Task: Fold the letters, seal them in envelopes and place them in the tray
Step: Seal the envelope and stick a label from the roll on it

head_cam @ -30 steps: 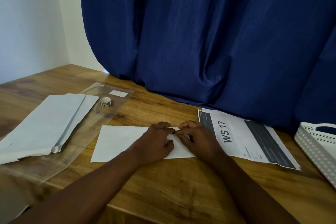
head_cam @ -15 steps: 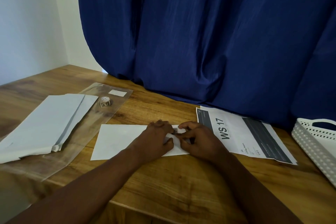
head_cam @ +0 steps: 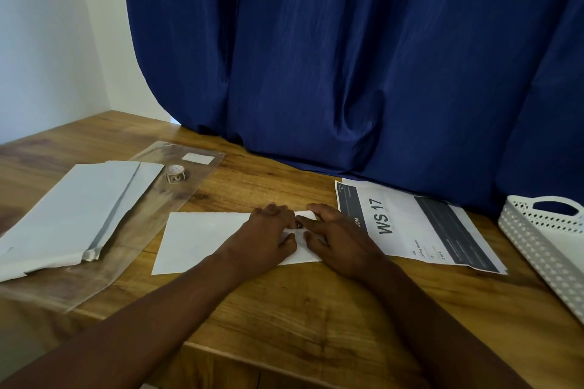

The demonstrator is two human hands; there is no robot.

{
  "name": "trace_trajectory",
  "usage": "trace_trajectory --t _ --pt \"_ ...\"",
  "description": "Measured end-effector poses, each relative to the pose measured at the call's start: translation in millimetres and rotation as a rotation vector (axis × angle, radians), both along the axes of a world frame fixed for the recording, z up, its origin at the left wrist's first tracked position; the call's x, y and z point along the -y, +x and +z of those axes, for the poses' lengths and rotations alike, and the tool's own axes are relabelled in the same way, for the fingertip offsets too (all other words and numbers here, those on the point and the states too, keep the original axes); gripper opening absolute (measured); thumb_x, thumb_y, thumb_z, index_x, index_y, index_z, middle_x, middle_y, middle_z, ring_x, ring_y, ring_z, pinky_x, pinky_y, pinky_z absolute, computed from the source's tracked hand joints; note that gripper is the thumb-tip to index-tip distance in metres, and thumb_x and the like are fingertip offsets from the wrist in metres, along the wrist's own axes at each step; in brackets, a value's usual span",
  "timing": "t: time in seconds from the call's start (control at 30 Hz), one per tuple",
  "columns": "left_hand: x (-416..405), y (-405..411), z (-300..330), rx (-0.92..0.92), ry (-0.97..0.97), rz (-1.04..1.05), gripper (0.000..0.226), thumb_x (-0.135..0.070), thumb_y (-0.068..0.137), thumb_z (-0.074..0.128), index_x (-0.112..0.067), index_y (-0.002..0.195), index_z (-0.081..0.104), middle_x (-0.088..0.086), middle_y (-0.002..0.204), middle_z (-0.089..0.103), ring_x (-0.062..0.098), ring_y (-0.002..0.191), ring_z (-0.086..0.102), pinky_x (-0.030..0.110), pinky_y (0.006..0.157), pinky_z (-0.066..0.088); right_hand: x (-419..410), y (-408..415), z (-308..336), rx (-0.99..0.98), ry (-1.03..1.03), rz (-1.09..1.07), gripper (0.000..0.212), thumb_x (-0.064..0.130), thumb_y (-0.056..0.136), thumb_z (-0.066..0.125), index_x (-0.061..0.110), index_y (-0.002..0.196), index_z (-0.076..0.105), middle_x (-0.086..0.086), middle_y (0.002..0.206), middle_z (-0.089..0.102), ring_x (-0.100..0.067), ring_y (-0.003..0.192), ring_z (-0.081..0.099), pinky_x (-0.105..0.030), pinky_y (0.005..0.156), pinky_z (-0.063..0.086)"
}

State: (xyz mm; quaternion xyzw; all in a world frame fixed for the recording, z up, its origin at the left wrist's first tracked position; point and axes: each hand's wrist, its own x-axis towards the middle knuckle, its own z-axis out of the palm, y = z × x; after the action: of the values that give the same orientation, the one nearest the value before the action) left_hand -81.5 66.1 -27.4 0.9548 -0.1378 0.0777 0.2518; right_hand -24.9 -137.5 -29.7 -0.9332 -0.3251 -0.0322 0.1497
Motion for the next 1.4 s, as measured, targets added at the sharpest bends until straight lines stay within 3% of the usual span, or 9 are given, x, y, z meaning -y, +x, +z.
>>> trace_trajectory --t 0.2,0.4,0.53,0.73,0.87,1.17,1.3,1.4 --pt "0 0 0 -0.004 0.031 0.002 0.04 -0.033 0.102 0.056 -0.02 0.14 0.052 0.005 0.158 0.043 0.022 0.149 0.032 0.034 0.12 0.023 -3 -1 2 0.023 -0.124 -0.032 0.061 0.052 0.103 0.038 0.025 0.157 0.029 -0.001 0.168 0.017 -0.017 0.154 0.011 -0.042 0.122 0.015" --pt "1 2 -5 0.008 0.065 0.008 0.042 -0.035 0.103 0.051 -0.018 0.141 0.045 0.006 0.147 0.049 0.021 0.136 0.043 0.035 0.116 0.031 -3 -1 0 0.022 -0.169 -0.027 0.064 0.055 0.103 0.033 0.025 0.159 0.025 -0.003 0.168 0.016 -0.019 0.155 0.011 -0.044 0.122 0.015" --pt "0 4 -11 0.021 0.172 0.001 0.055 -0.037 0.107 0.042 -0.017 0.158 0.034 0.007 0.167 0.028 0.022 0.156 0.018 0.039 0.127 0.013 -3 0 -2 0.021 -0.17 -0.025 0.065 0.057 0.103 0.031 0.024 0.159 0.023 -0.003 0.169 0.015 -0.019 0.154 0.012 -0.043 0.122 0.014" --pt "-1 8 -16 0.026 0.195 0.001 0.056 -0.038 0.108 0.038 -0.019 0.159 0.031 0.006 0.169 0.023 0.02 0.158 0.011 0.039 0.127 0.006 0 -2 -1 0.0 -0.094 -0.007 0.068 0.055 0.103 0.035 0.028 0.161 0.012 0.002 0.169 0.01 -0.016 0.154 0.013 -0.038 0.121 0.013" --pt "0 9 -16 0.035 0.205 0.005 0.056 -0.037 0.108 0.038 -0.018 0.159 0.031 0.008 0.169 0.025 0.022 0.158 0.013 0.038 0.127 0.006 -2 -4 1 -0.05 -0.174 0.021 0.062 0.053 0.104 0.032 0.031 0.16 0.015 0.003 0.17 0.001 -0.014 0.155 0.002 -0.039 0.122 0.007" --pt "3 6 -15 0.049 0.343 0.028 0.057 -0.04 0.108 0.031 -0.018 0.161 0.028 0.008 0.169 0.023 0.025 0.158 0.01 0.044 0.129 0.008 -10 -10 -2 -0.014 -0.196 -0.016 0.064 0.055 0.104 0.03 0.028 0.16 0.016 -0.001 0.17 0.004 -0.018 0.155 0.005 -0.041 0.123 0.01" --pt "2 3 -15 0.035 0.259 0.076 0.073 -0.048 0.106 0.035 -0.013 0.164 0.007 0.009 0.171 0.014 0.027 0.159 0.006 0.042 0.128 0.007 -10 -12 -4 0.027 -0.129 -0.038 0.074 0.056 0.102 0.033 0.021 0.161 0.007 -0.002 0.17 0.005 -0.018 0.154 0.01 -0.04 0.123 0.012" --pt "3 1 -14 0.033 0.229 0.086 0.08 -0.05 0.105 0.036 -0.011 0.163 -0.003 0.012 0.171 0.014 0.029 0.158 0.009 0.041 0.128 0.008 -10 -12 1 0.121 -0.119 -0.013 0.073 0.054 0.102 0.03 0.02 0.161 0.004 0.0 0.17 0.003 -0.015 0.155 0.002 -0.044 0.124 0.004"
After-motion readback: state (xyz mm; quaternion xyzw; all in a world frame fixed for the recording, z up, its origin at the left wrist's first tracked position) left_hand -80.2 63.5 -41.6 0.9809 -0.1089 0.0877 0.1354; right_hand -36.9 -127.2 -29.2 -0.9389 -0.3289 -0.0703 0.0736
